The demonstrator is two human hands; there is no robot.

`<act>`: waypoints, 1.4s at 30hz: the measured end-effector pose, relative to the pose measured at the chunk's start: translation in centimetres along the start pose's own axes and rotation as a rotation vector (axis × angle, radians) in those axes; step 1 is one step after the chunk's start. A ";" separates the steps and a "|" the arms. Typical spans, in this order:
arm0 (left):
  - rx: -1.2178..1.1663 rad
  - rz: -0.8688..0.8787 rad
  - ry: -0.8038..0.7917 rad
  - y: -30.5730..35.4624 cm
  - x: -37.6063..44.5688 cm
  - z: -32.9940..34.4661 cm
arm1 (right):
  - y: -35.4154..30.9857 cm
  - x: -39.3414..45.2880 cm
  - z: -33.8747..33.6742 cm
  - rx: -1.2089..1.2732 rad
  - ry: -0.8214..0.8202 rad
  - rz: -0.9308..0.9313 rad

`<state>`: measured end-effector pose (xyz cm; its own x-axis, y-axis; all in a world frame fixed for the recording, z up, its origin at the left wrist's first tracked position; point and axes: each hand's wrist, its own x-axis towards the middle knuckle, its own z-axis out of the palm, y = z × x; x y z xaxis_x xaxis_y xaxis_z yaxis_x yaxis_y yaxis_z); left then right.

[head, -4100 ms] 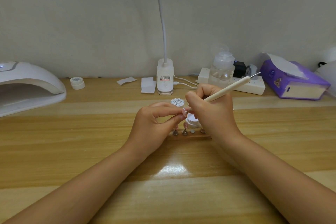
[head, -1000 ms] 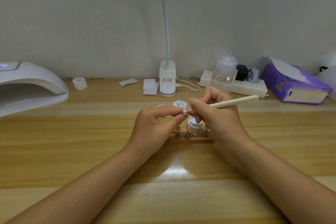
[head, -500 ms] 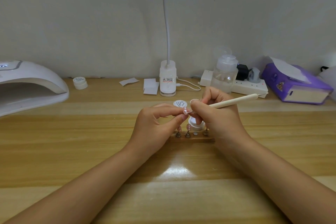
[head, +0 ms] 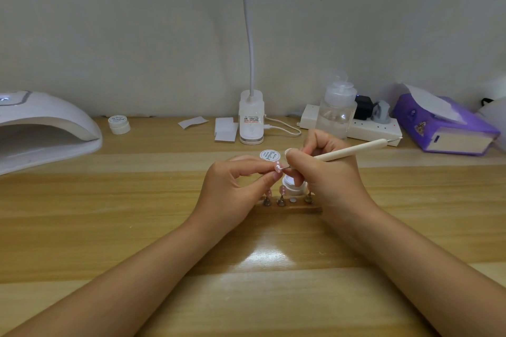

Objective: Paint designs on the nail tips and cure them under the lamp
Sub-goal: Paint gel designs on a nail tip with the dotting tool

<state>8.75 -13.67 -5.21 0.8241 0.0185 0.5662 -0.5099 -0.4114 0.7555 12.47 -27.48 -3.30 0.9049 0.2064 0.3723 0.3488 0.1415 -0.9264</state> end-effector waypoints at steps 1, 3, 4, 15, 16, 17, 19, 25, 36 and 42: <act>-0.004 0.000 0.002 0.0 0.0 0.0 | 0.0 0.0 0.0 0.003 0.000 0.001; -0.016 0.002 0.006 0.0 0.0 0.1 | 0.0 0.0 0.0 0.002 -0.002 0.001; -0.021 0.005 0.008 0.0 0.0 0.1 | 0.1 -0.1 0.0 0.000 -0.003 0.000; -0.016 0.011 -0.003 -0.2 0.1 0.1 | 0.0 0.0 0.0 -0.006 -0.003 -0.005; -0.016 0.013 -0.002 -0.2 0.1 0.1 | 0.0 0.0 0.0 -0.006 -0.002 -0.005; -0.021 0.015 -0.001 -0.2 0.1 0.1 | 0.0 -0.1 0.1 -0.006 -0.003 -0.005; -0.035 0.015 0.002 -0.2 0.0 0.1 | 0.0 -0.1 0.1 -0.008 -0.007 -0.009; -0.032 -0.003 -0.003 -0.2 0.0 0.1 | 0.0 -0.1 0.1 -0.022 -0.003 -0.012; -0.014 0.000 0.008 0.0 0.0 0.1 | 0.0 -0.1 0.0 -0.026 -0.012 -0.009; -0.007 0.011 0.012 0.0 0.1 0.1 | 0.0 -0.1 0.0 -0.035 0.001 -0.017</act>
<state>8.82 -13.77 -5.21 0.8153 0.0247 0.5785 -0.5207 -0.4056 0.7512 12.39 -27.49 -3.36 0.8991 0.2031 0.3878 0.3723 0.1109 -0.9214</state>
